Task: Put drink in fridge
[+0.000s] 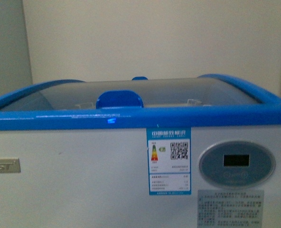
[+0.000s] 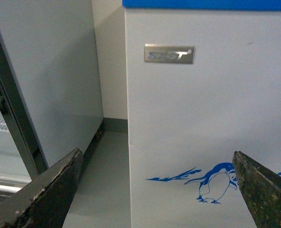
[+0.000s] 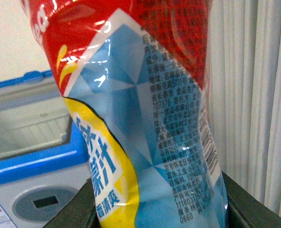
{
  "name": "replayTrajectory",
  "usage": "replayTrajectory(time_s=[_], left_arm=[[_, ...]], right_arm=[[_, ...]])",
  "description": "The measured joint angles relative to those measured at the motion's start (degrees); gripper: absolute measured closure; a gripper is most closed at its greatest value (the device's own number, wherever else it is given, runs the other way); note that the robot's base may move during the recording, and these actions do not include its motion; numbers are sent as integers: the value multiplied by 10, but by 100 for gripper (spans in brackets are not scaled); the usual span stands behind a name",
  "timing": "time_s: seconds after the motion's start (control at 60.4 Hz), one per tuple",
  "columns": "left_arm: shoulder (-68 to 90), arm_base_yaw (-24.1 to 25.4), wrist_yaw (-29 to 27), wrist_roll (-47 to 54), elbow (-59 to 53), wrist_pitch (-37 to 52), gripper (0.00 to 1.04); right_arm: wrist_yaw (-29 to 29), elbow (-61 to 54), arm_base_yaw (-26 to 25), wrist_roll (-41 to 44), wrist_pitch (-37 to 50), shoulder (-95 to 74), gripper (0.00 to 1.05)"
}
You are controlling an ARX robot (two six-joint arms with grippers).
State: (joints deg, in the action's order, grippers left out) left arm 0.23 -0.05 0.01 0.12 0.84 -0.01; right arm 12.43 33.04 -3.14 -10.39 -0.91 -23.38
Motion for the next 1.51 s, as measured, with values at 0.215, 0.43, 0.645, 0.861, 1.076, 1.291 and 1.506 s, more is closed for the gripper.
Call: replayTrajectory(time_s=[0.215, 0.43, 0.645, 0.861, 1.076, 1.291, 1.506], left_arm=[[0, 0, 0, 0, 0, 0, 8], [0, 0, 0, 0, 0, 0, 8], [13, 12, 47, -30, 9, -26, 8], [244, 58, 222, -161, 67, 37, 8], [502, 24, 222, -64, 192, 229, 8], [653, -77, 264, 121, 315, 292, 8], [775, -182, 356, 475, 432, 153, 8]], right_arm=[[0, 0, 0, -1, 0, 1, 61], [0, 0, 0, -1, 0, 1, 61], [0, 0, 0, -2, 0, 1, 62], [-2, 0, 0, -2, 0, 1, 62], [0, 0, 0, -2, 0, 1, 62], [0, 0, 0, -2, 0, 1, 62], [0, 0, 0, -2, 0, 1, 62]])
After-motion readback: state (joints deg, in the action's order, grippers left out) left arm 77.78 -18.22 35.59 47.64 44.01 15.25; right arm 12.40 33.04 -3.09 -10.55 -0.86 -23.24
